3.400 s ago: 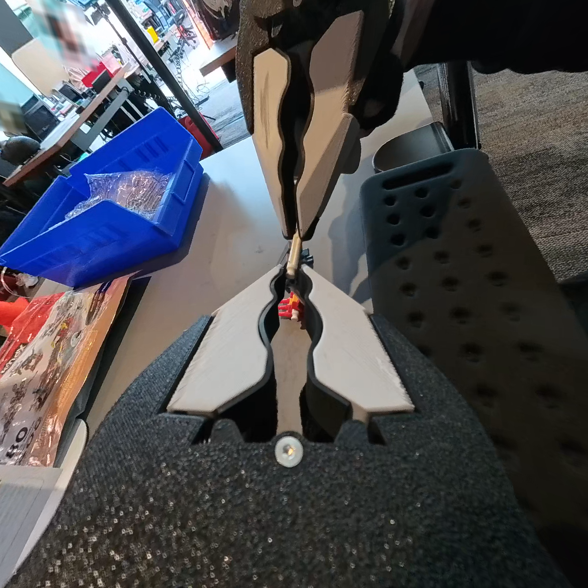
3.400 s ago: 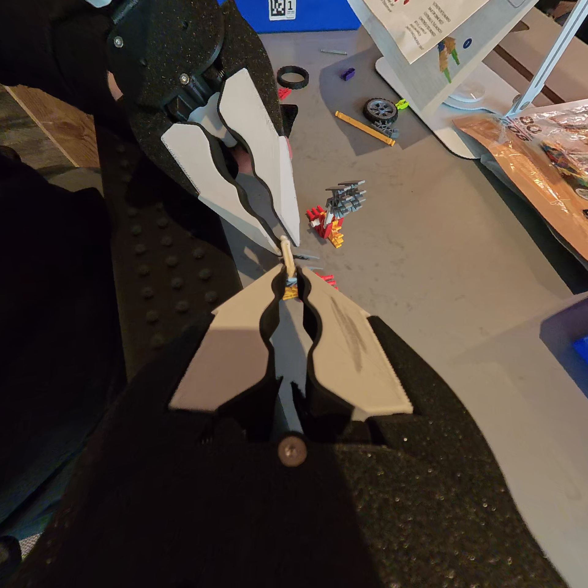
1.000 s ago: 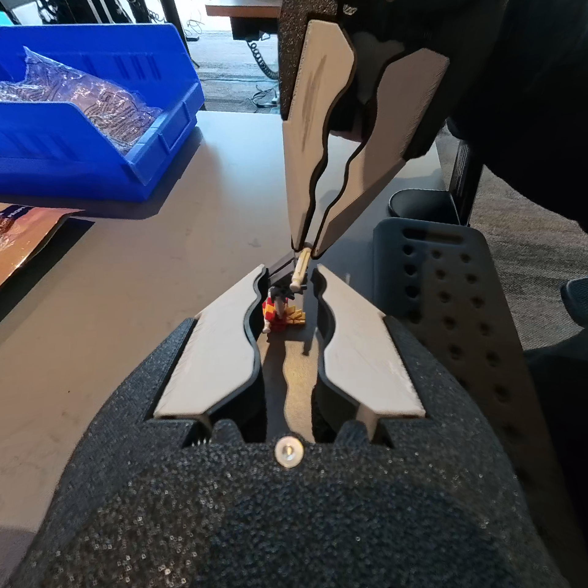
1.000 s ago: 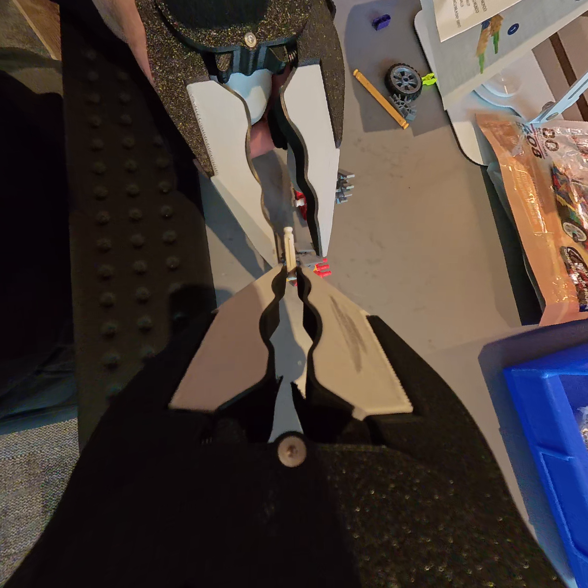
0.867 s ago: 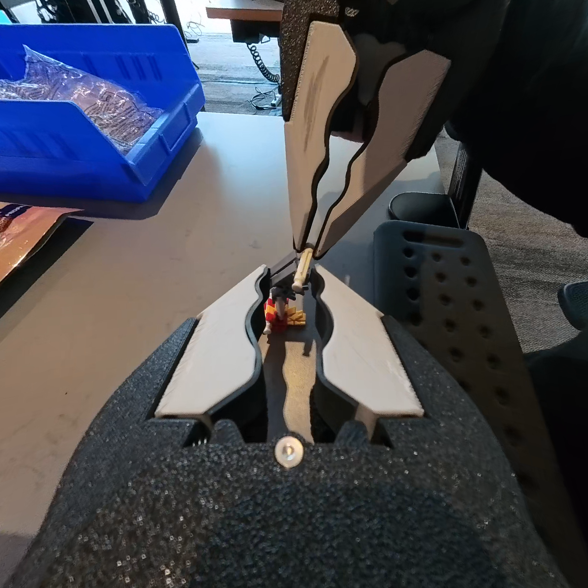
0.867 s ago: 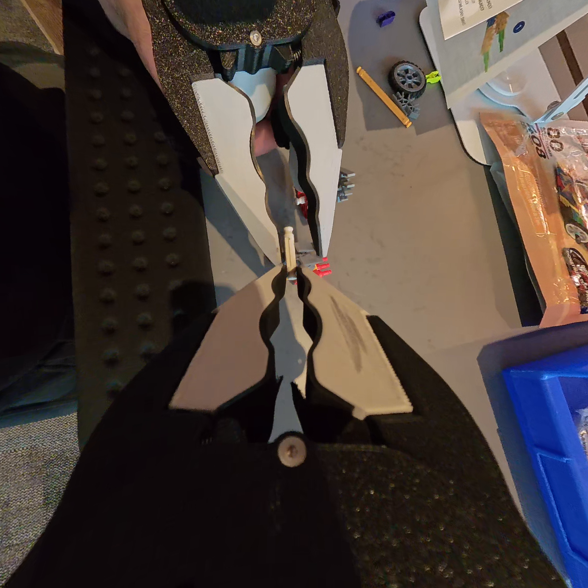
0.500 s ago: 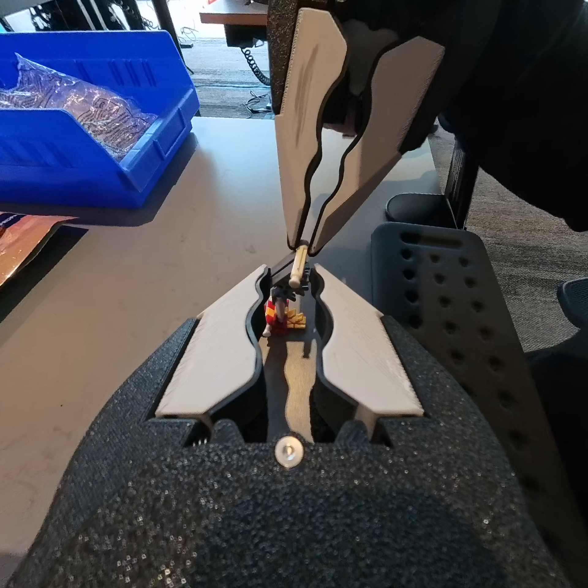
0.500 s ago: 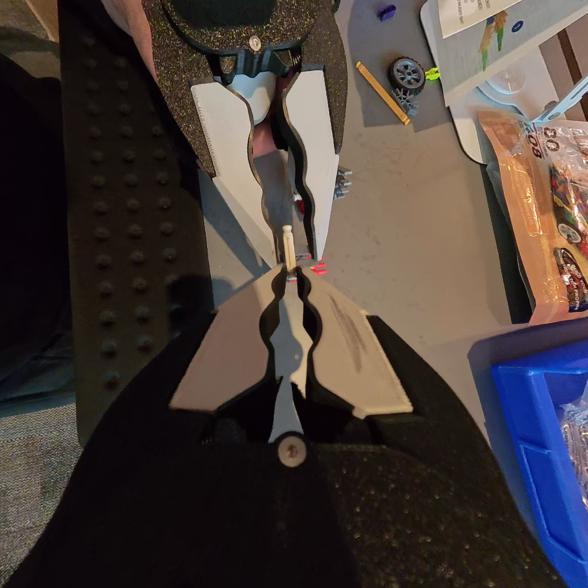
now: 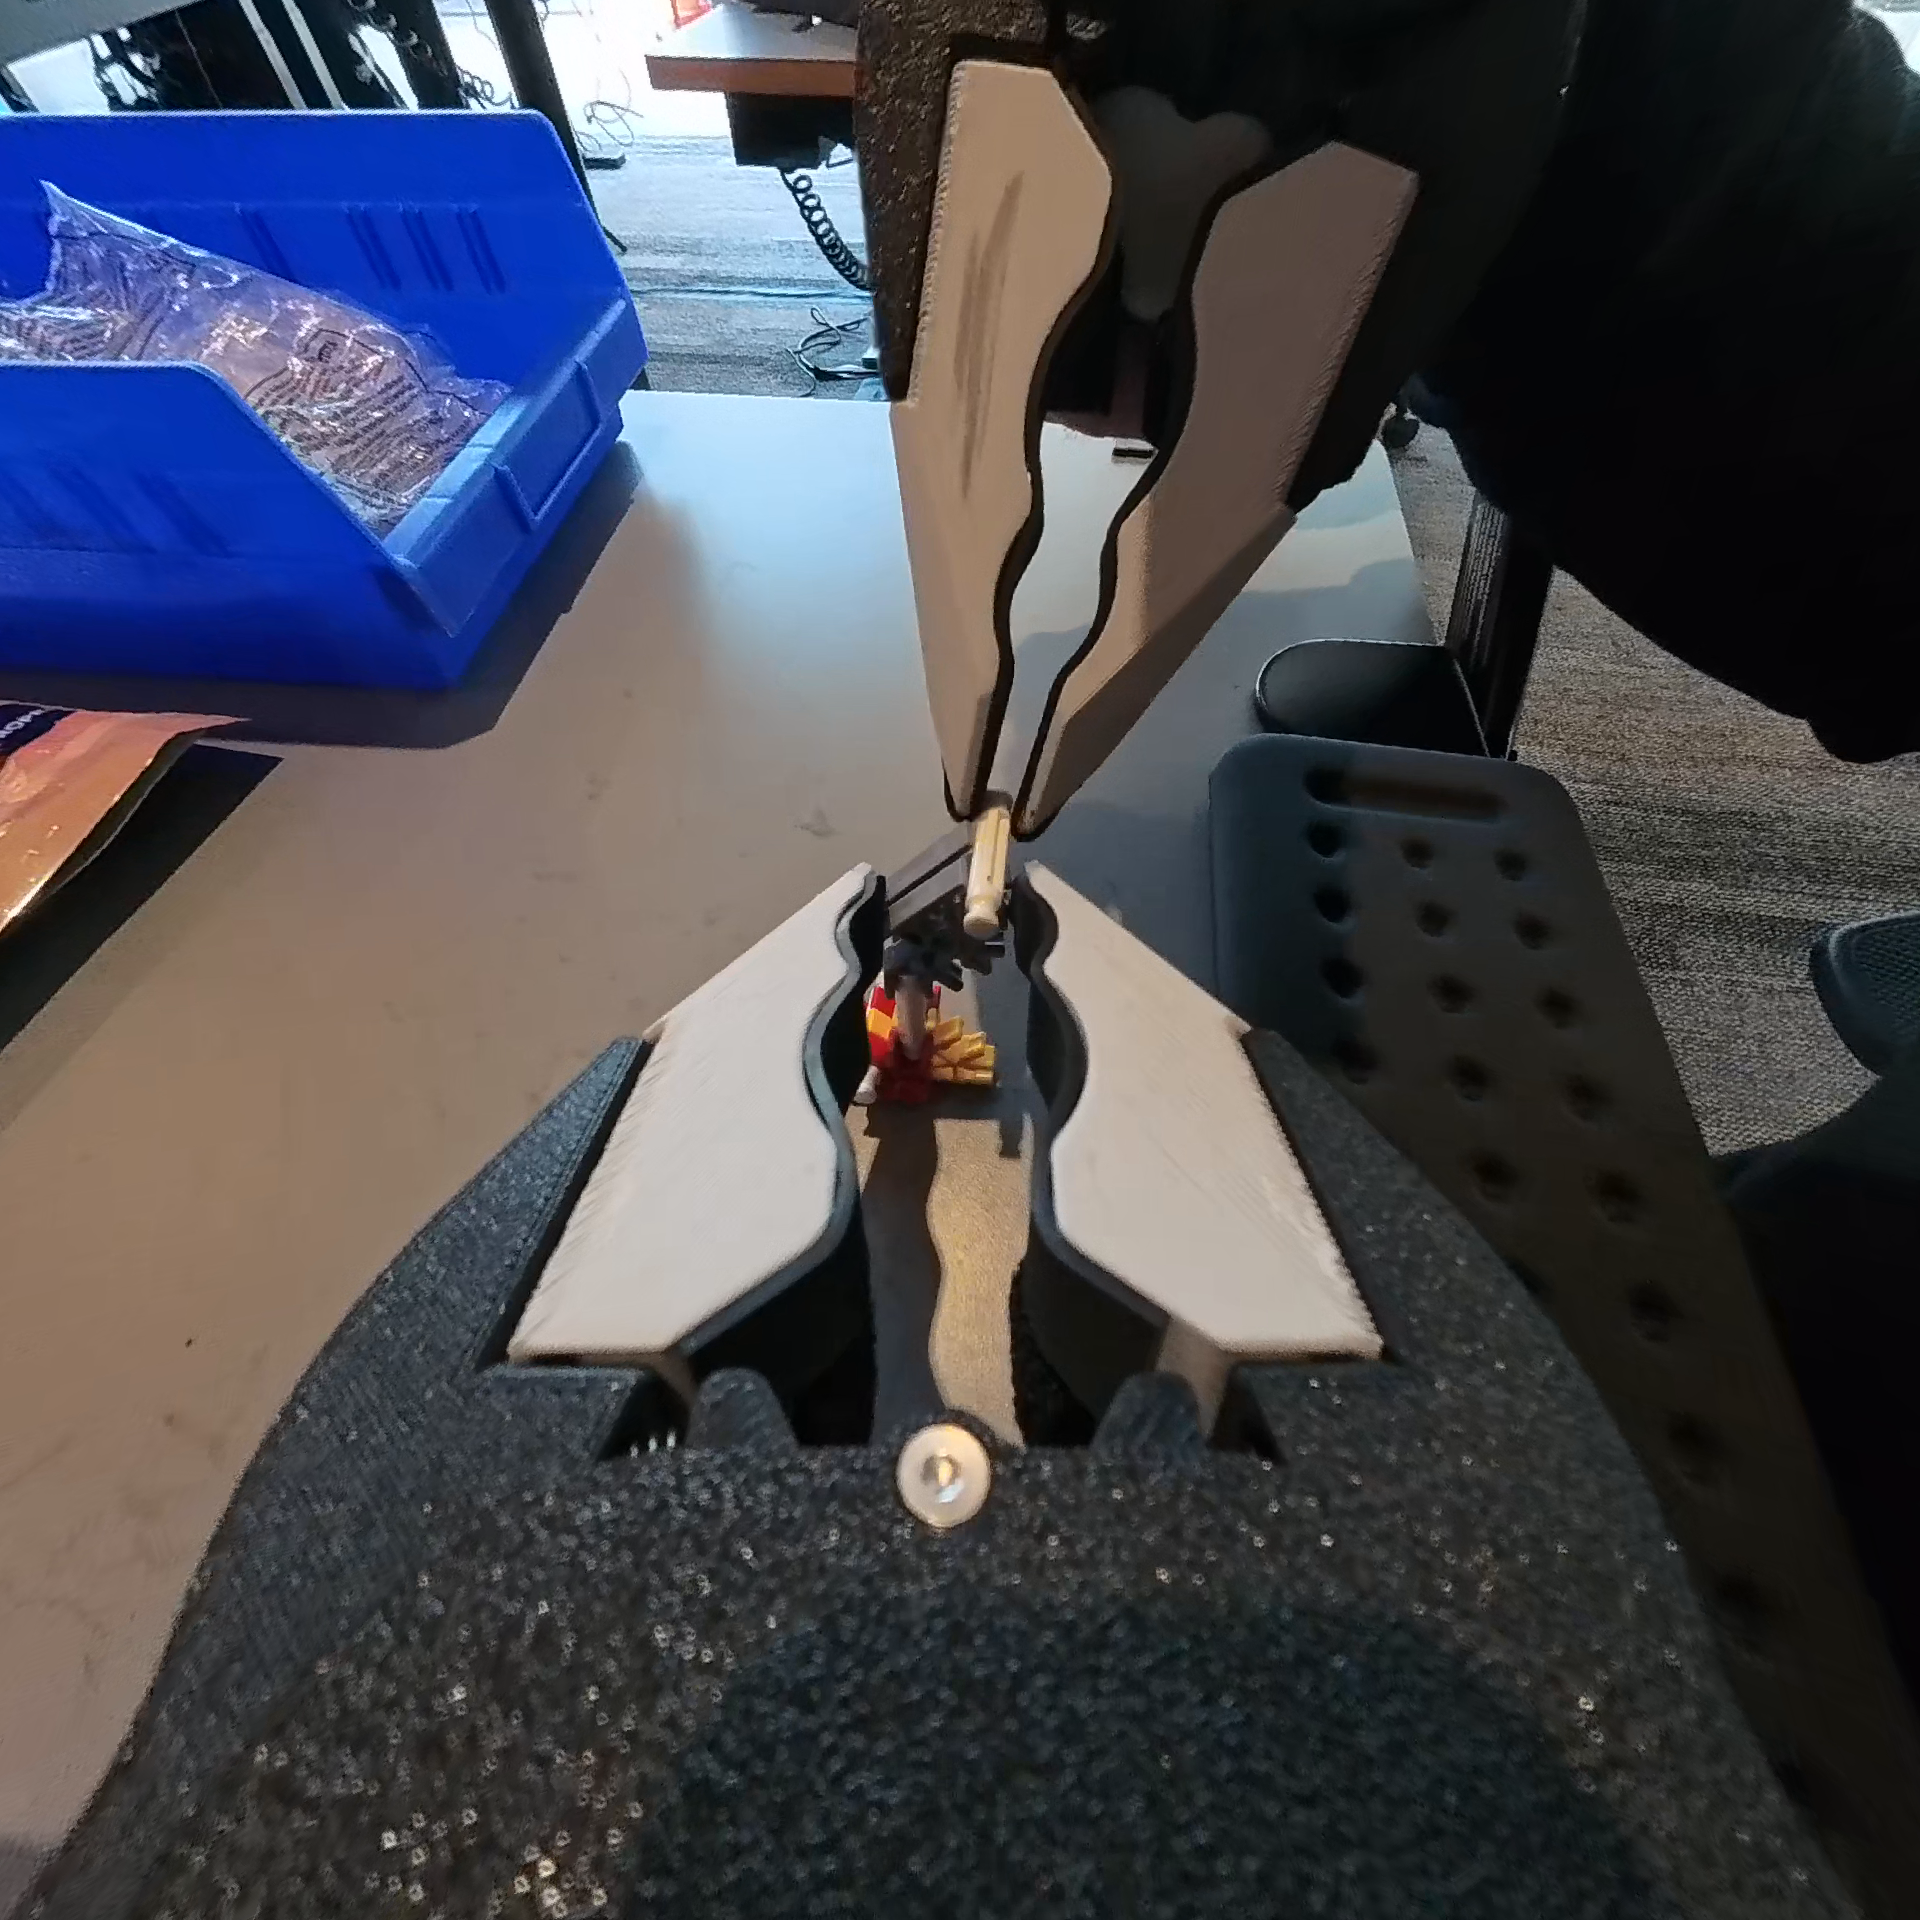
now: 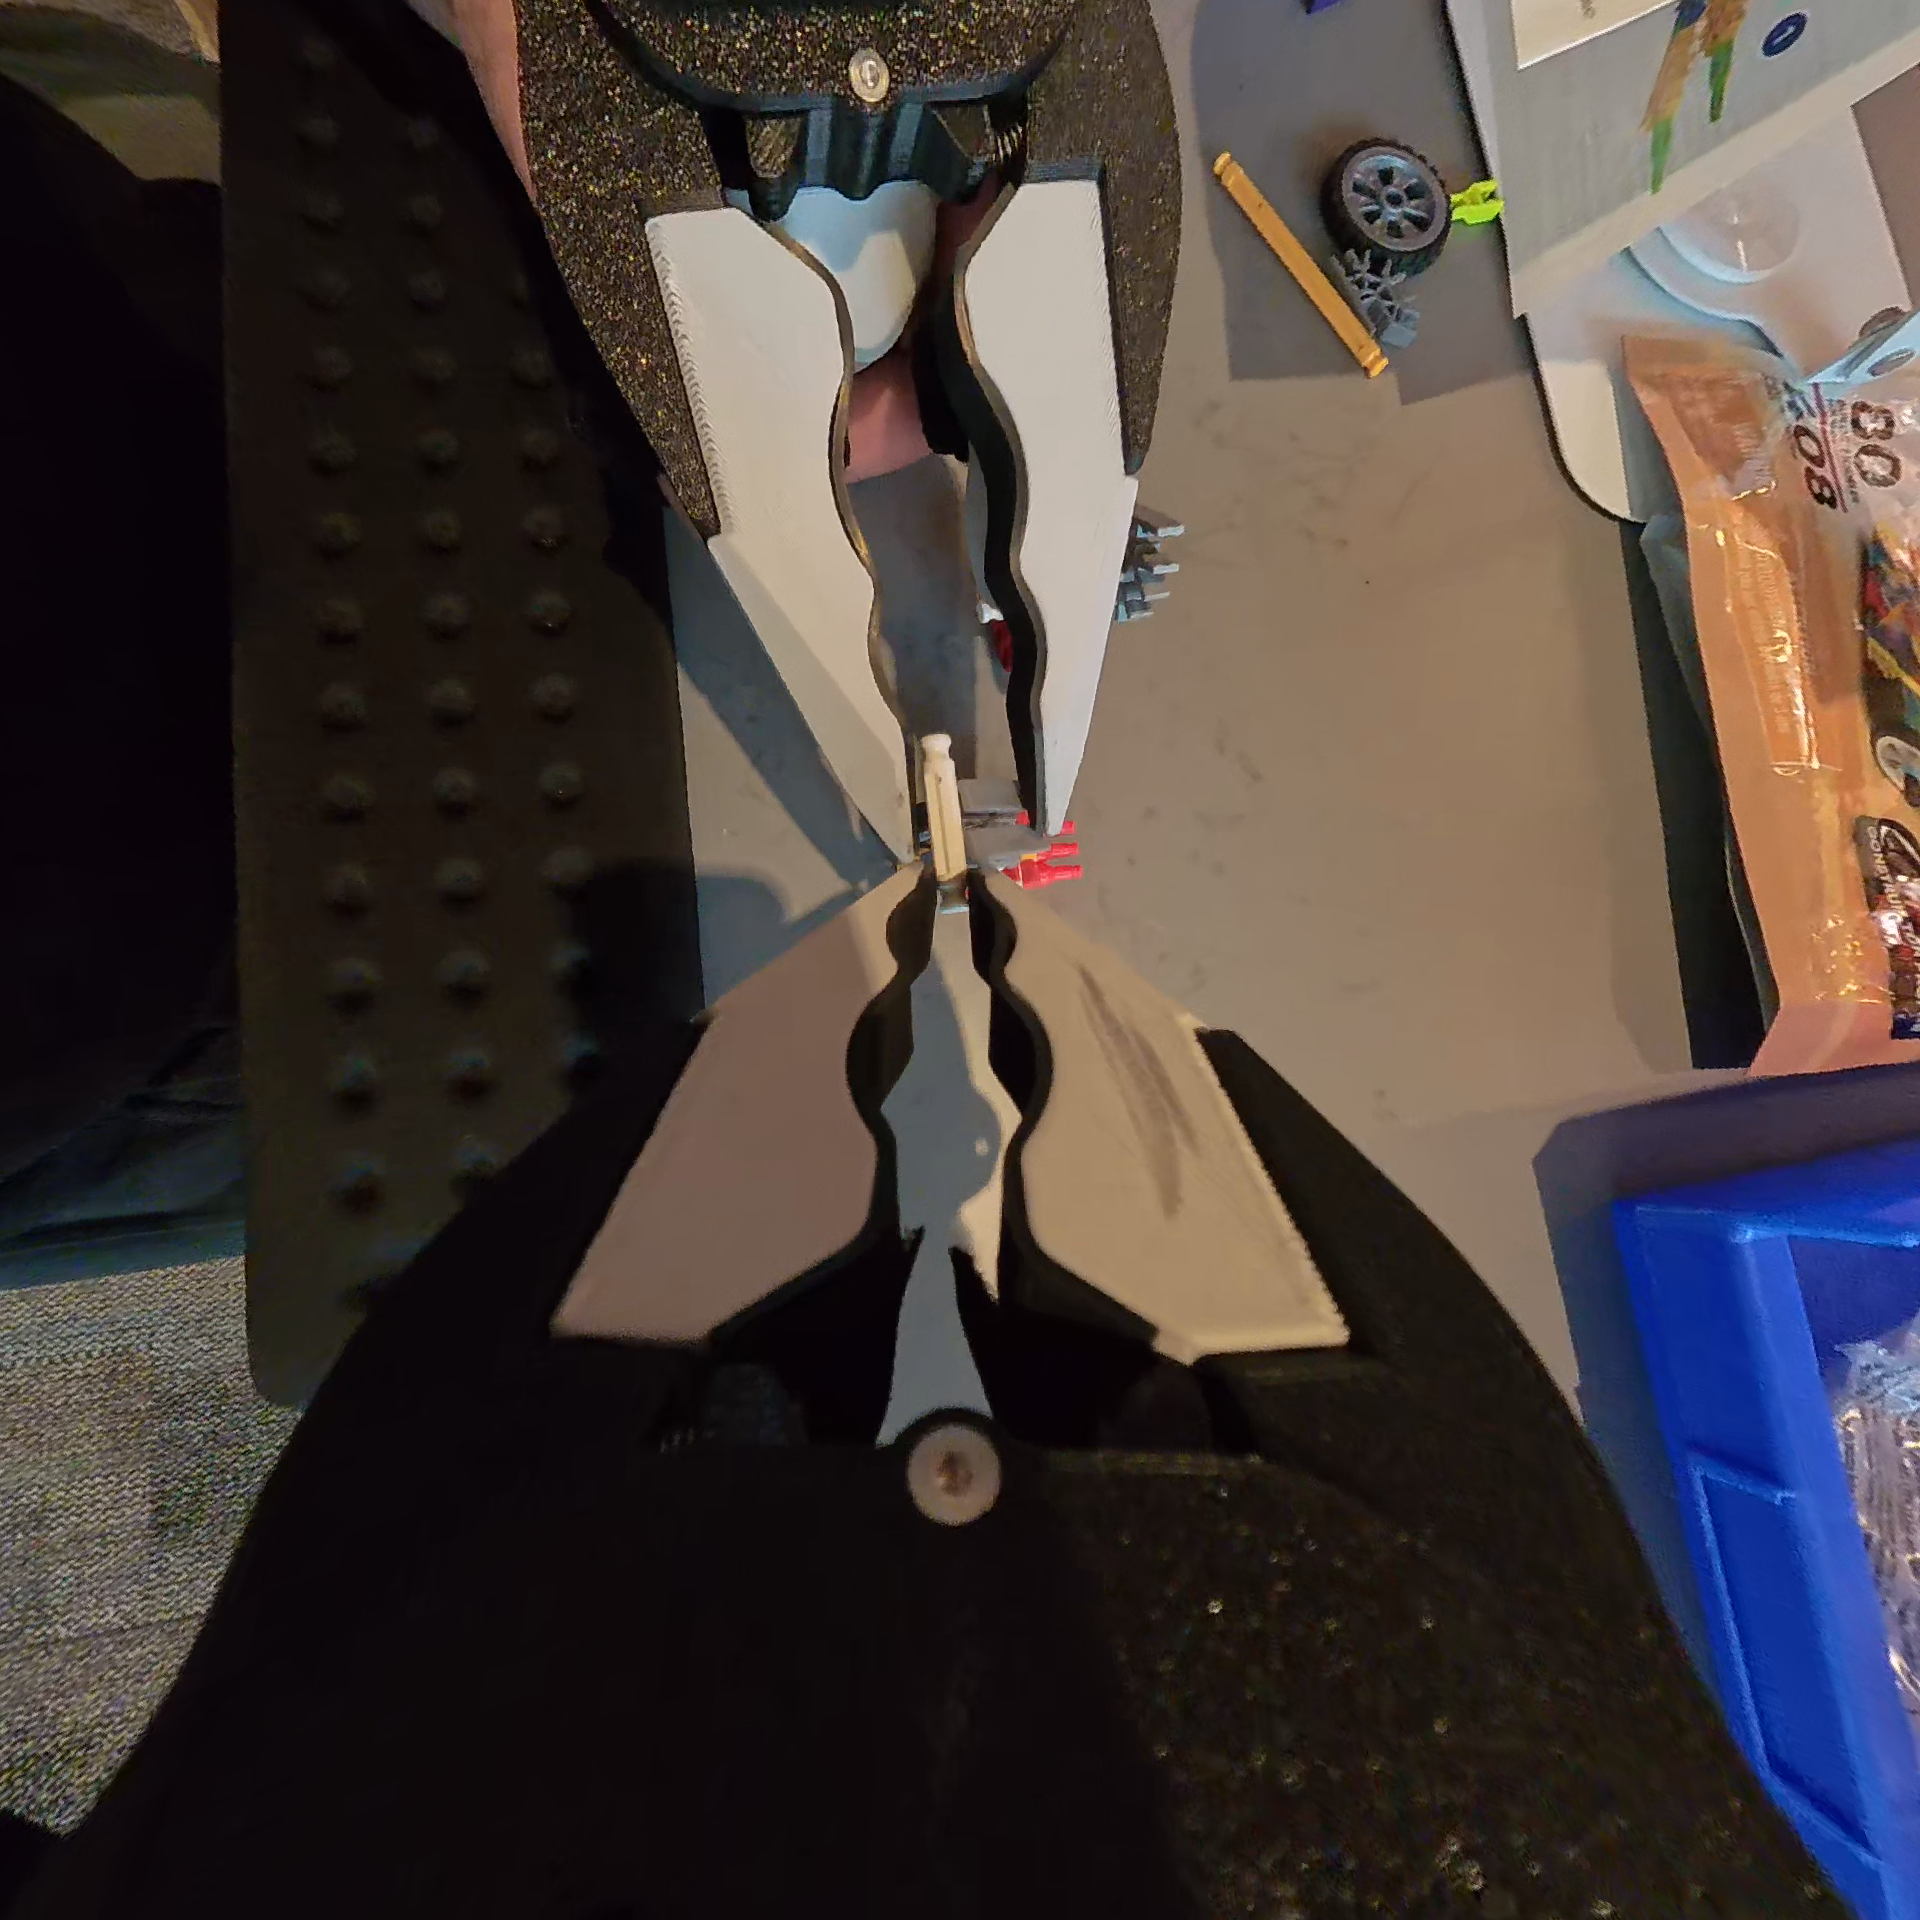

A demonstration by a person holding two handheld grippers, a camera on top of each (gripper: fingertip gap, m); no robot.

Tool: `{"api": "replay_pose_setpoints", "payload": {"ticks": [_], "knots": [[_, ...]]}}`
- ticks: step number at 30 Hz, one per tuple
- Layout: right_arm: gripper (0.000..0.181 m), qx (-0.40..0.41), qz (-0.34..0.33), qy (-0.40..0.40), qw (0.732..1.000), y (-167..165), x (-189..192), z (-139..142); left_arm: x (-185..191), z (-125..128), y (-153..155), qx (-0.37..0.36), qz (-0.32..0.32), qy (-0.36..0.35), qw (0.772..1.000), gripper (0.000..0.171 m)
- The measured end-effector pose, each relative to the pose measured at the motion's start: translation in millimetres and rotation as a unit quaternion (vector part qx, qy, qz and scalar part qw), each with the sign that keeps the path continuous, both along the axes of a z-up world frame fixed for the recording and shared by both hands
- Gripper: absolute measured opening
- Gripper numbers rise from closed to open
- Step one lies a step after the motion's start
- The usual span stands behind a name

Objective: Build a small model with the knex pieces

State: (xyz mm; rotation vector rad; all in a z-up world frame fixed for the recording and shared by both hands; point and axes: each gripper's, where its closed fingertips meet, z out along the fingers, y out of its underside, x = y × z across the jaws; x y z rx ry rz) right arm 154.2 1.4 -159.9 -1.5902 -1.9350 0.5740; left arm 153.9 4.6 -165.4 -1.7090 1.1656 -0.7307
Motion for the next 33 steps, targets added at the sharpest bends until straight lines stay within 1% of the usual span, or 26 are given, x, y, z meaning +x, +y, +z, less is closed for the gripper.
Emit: {"api": "replay_pose_setpoints", "payload": {"ticks": [23,33], "knots": [[0.005,-0.013,0.003,-0.007,1.0,1.9,-3.8,-2.7,-0.1,0.3,0.0,-0.004,0.001,-0.004,1.0,0.021],[0.006,-0.028,-0.001,-0.054,0.998,1.7,-3.9,-3.9,0.6,0.3,0.7,-0.001,0.006,-0.006,1.0,0.02]]}}
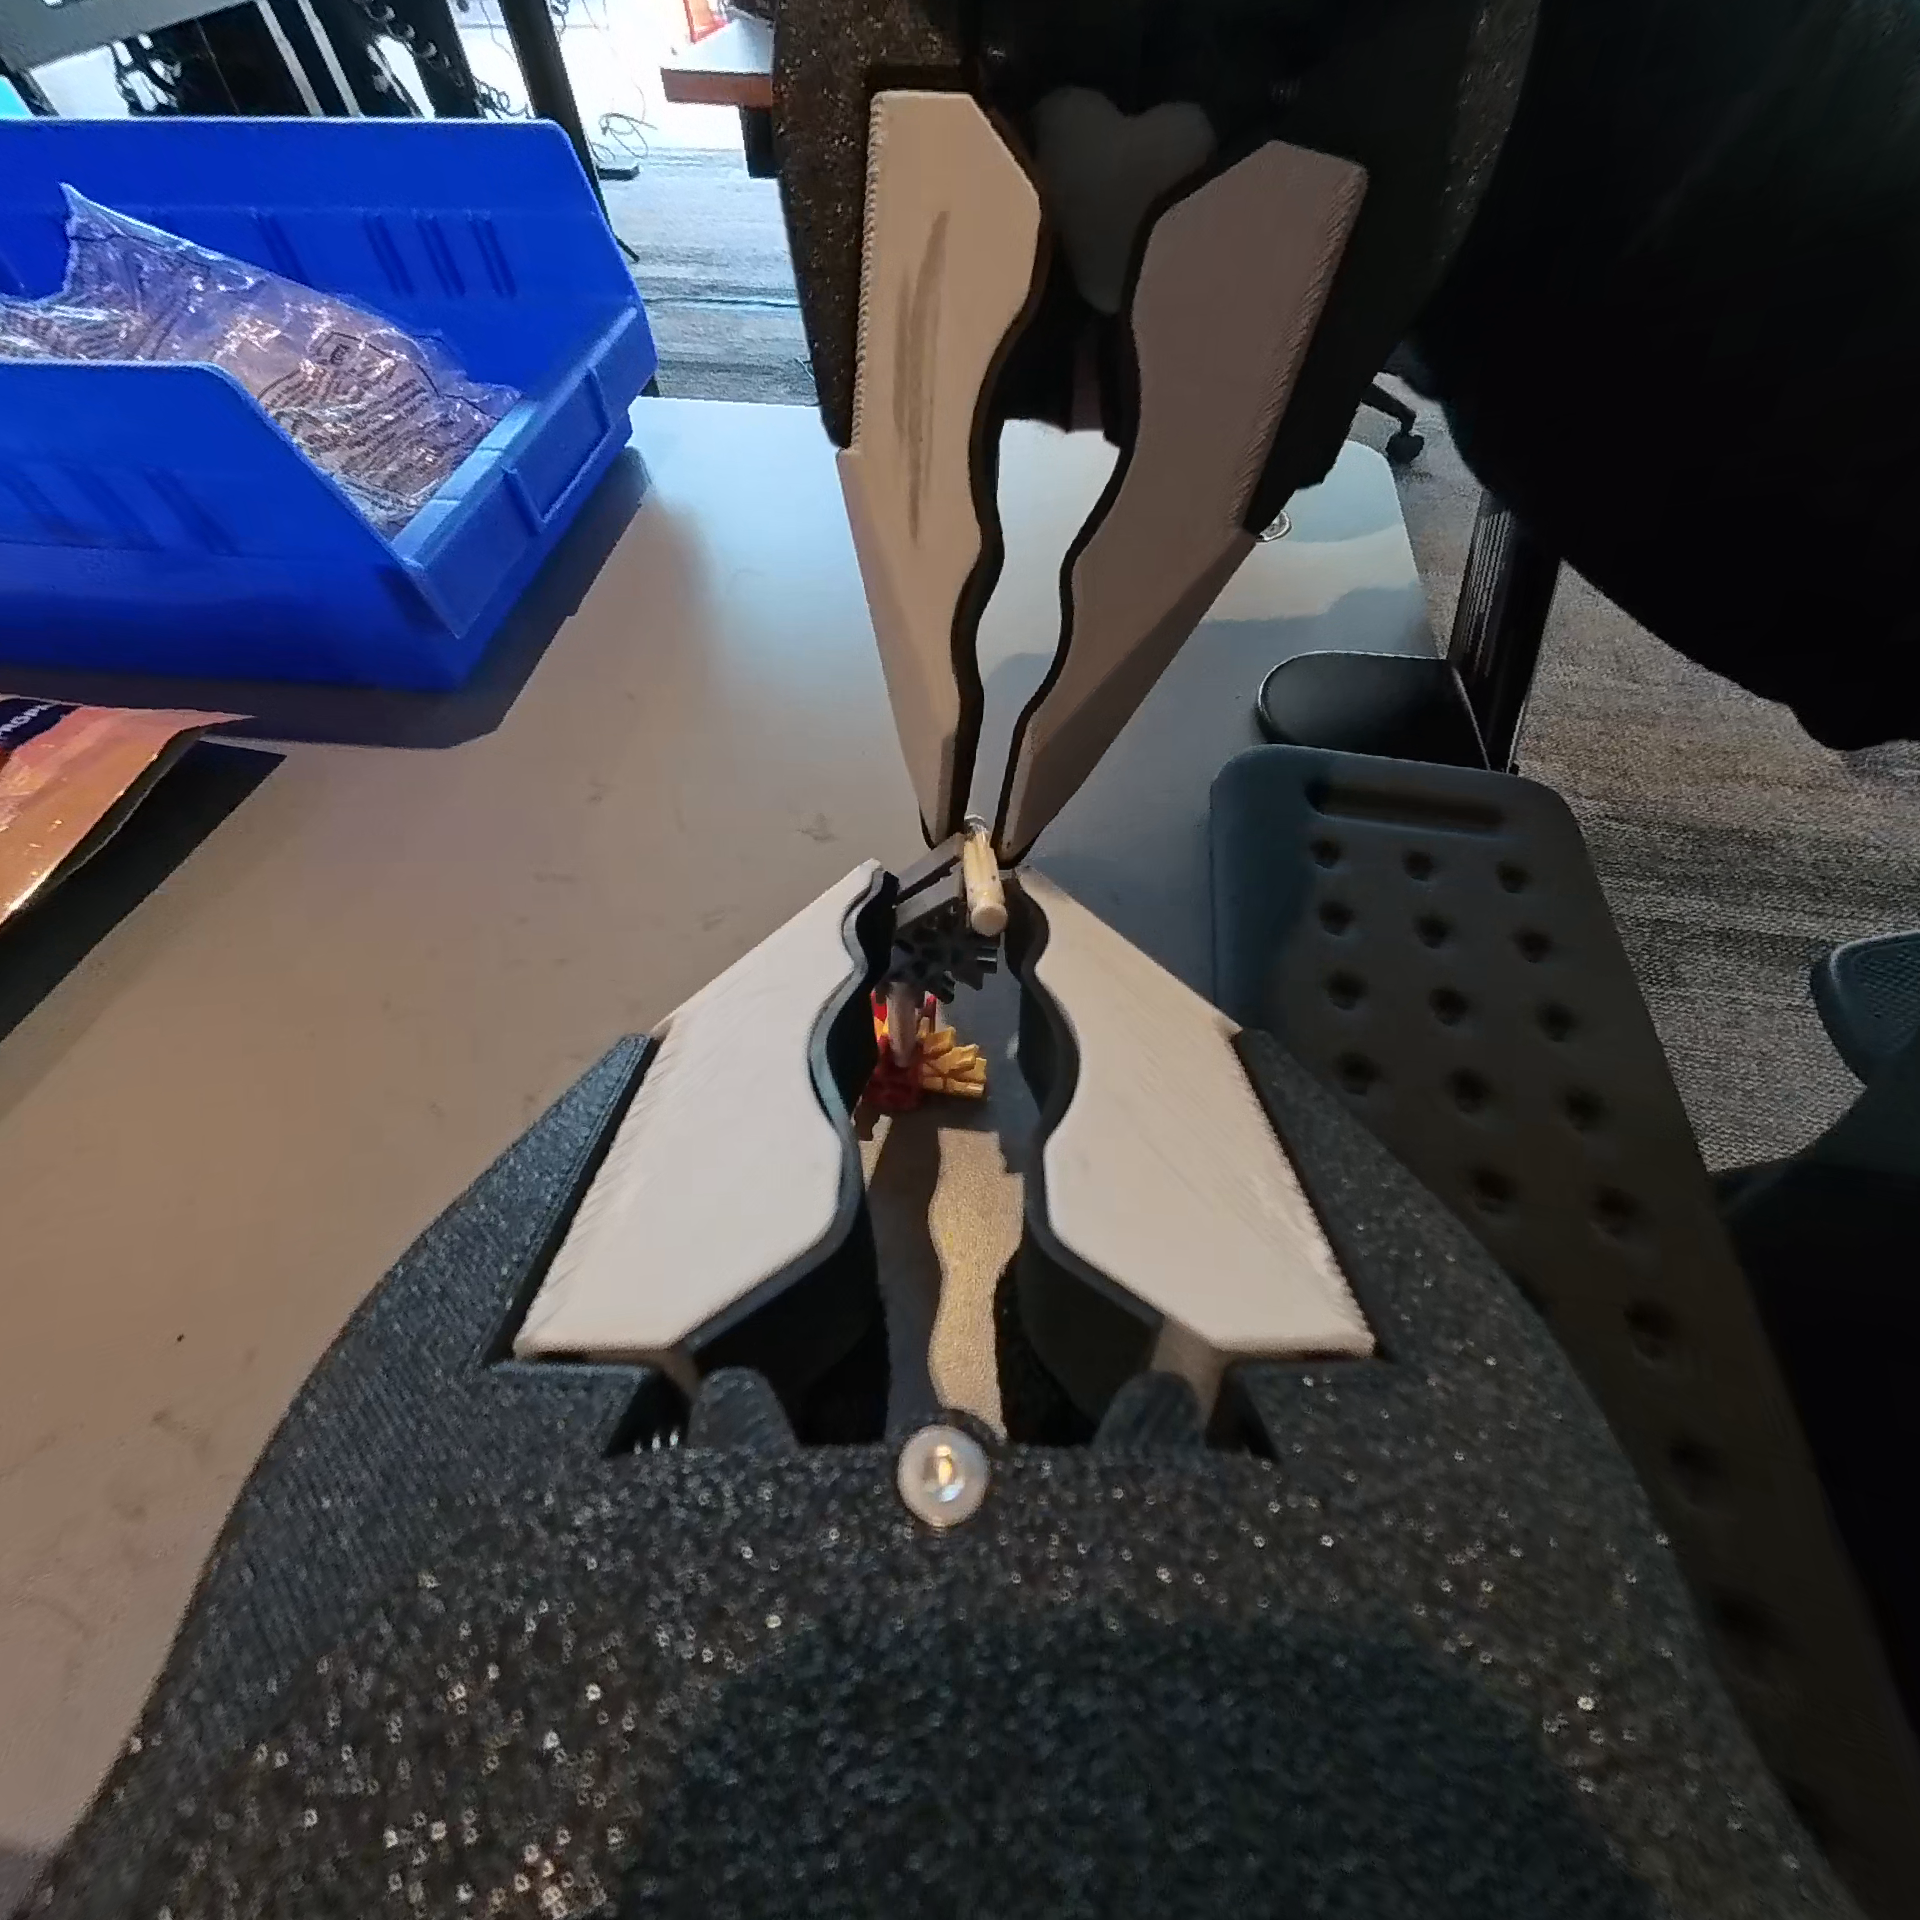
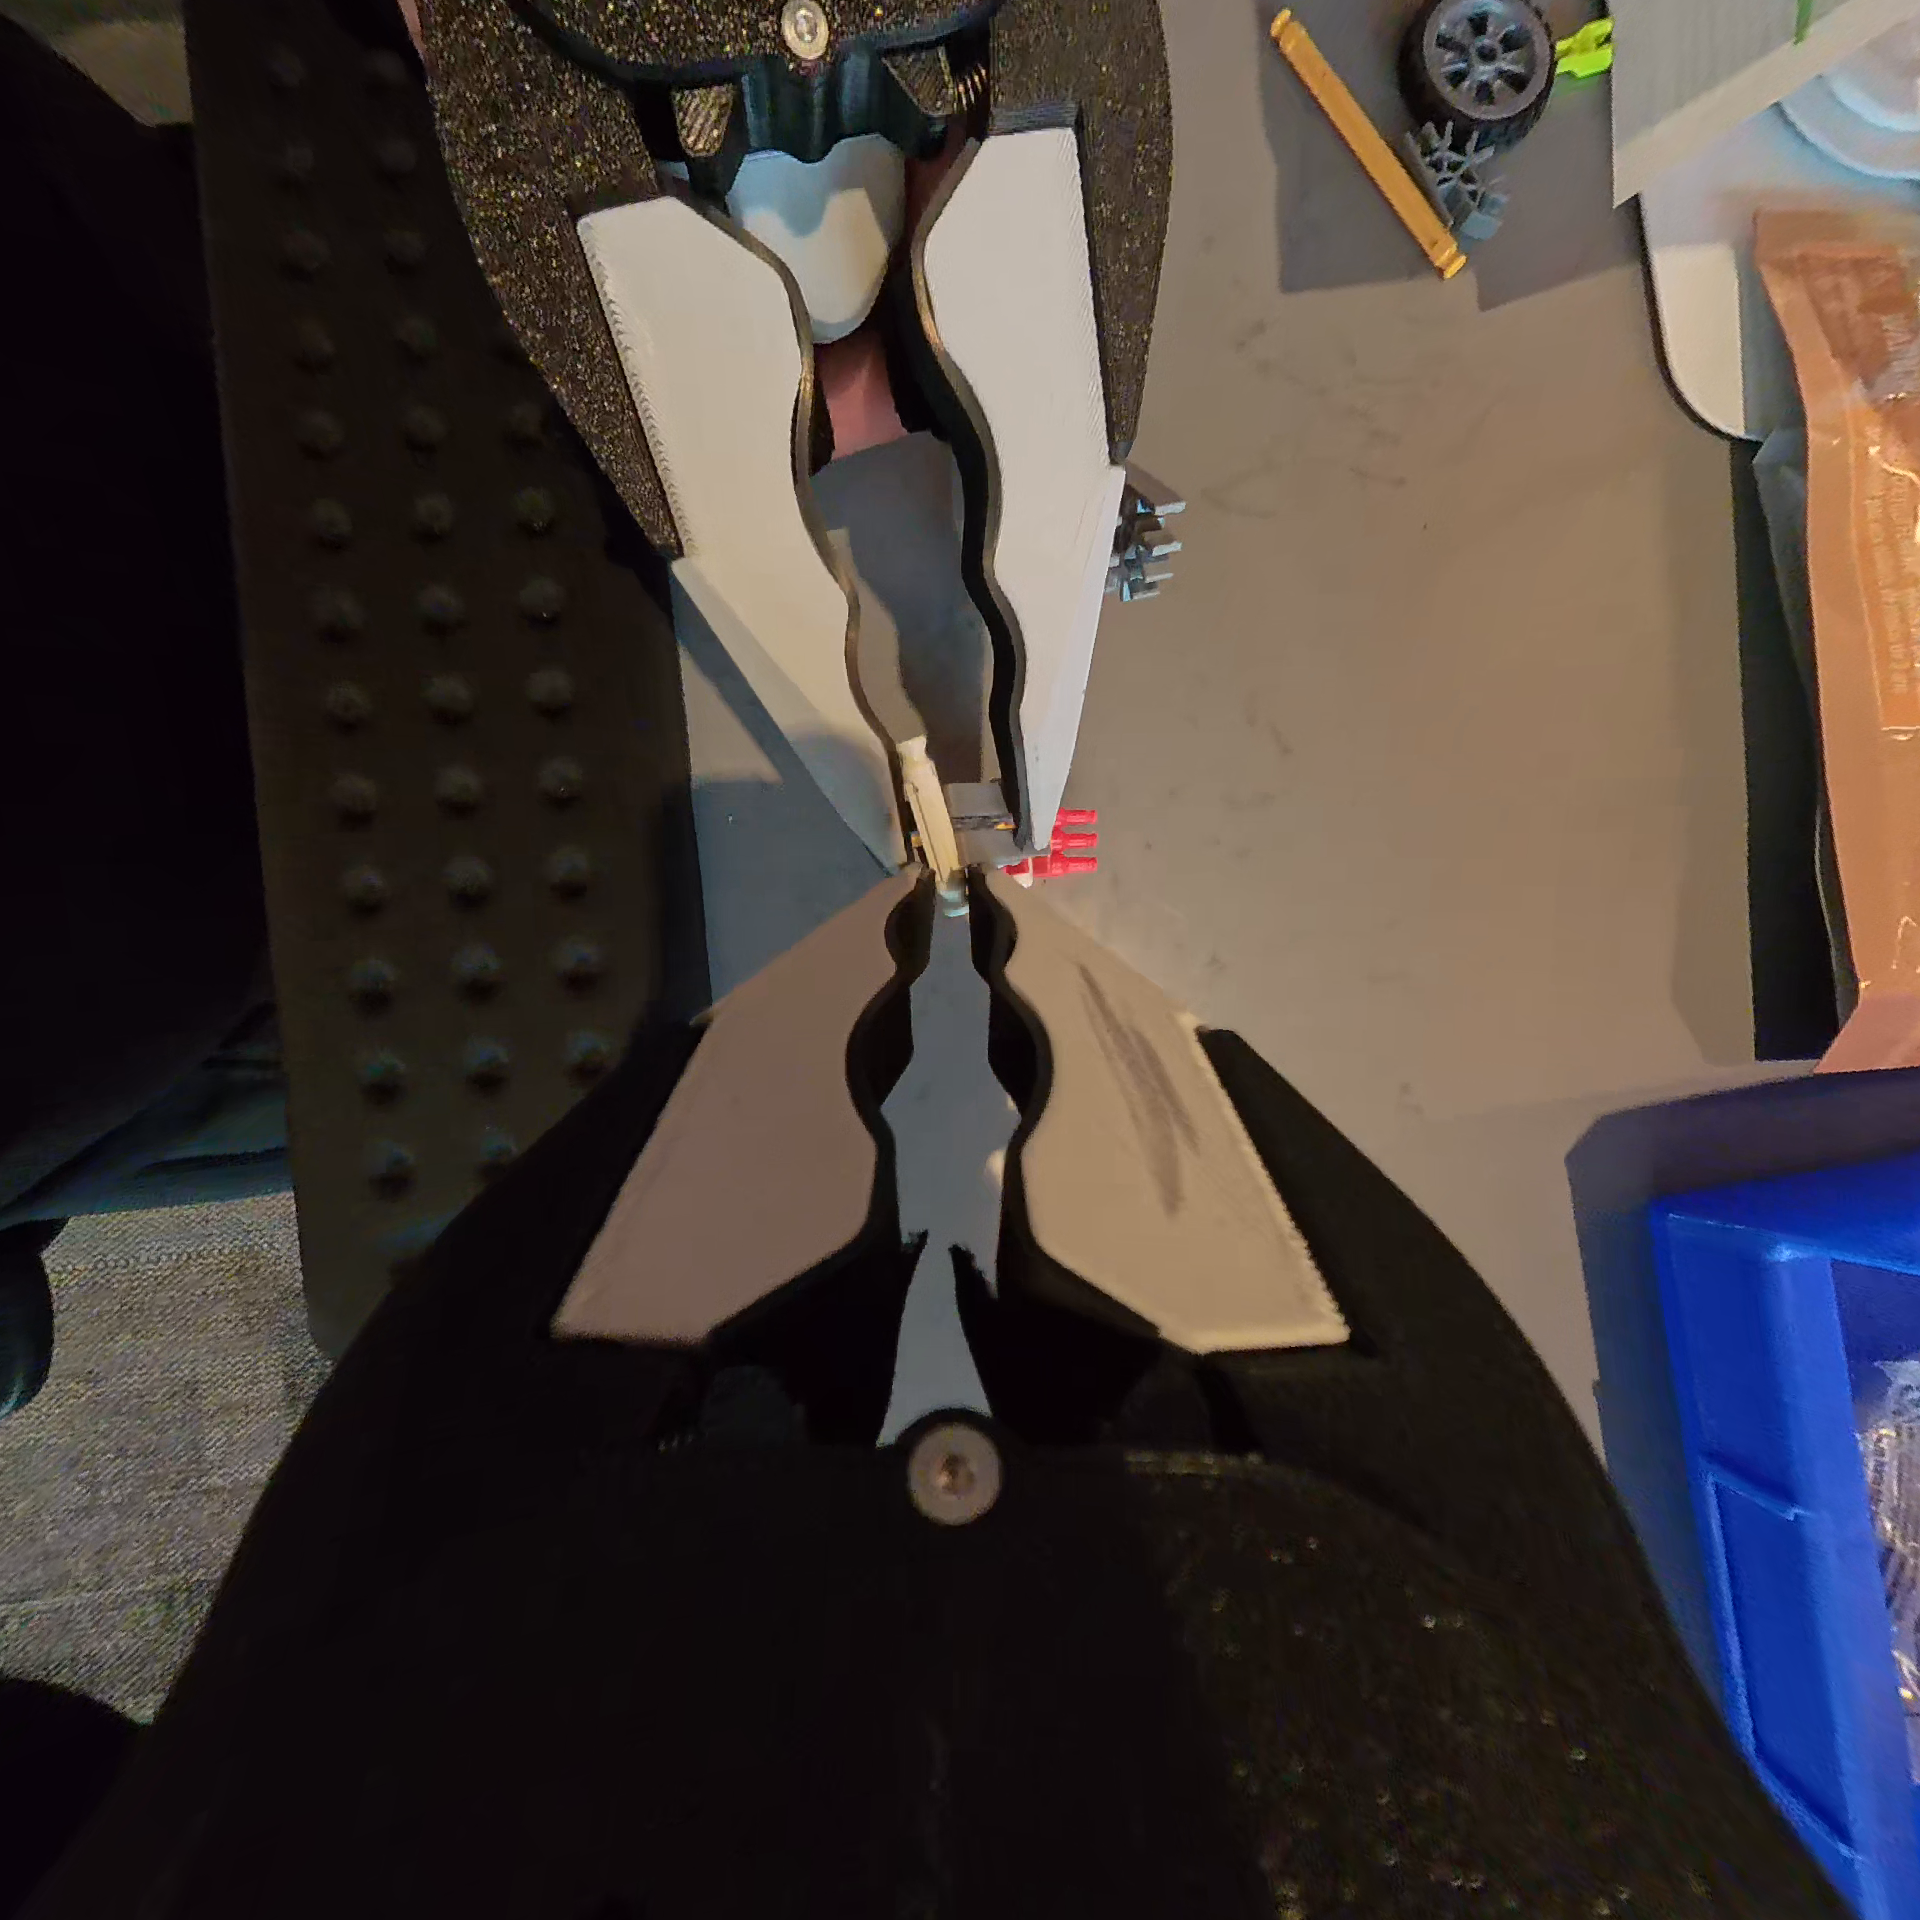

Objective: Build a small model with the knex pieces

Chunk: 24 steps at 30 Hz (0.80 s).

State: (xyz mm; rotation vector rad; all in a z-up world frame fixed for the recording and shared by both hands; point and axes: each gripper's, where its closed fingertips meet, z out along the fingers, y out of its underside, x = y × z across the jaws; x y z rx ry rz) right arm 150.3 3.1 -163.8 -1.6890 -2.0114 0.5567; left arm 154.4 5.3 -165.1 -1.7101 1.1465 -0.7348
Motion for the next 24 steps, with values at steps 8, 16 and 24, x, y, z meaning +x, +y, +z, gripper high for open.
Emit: {"api": "replay_pose_setpoints", "payload": {"ticks": [8,16,24], "knots": [[0.006,0.007,-0.004,-0.024,1.0,2.4,1.5,-10.8,1.9,1.8,-4.2,-0.03,-0.012,-0.019,0.999,0.023],[0.005,0.005,-0.004,0.001,1.0,-1.7,-0.4,-7.3,-3.8,1.6,-3.7,-0.029,-0.006,-0.014,0.999,0.024],[0.005,0.03,-0.017,-0.003,0.999,-5.9,2.4,2.9,-8.3,5.6,-7.0,-0.03,-0.003,-0.019,0.999,0.044]]}}
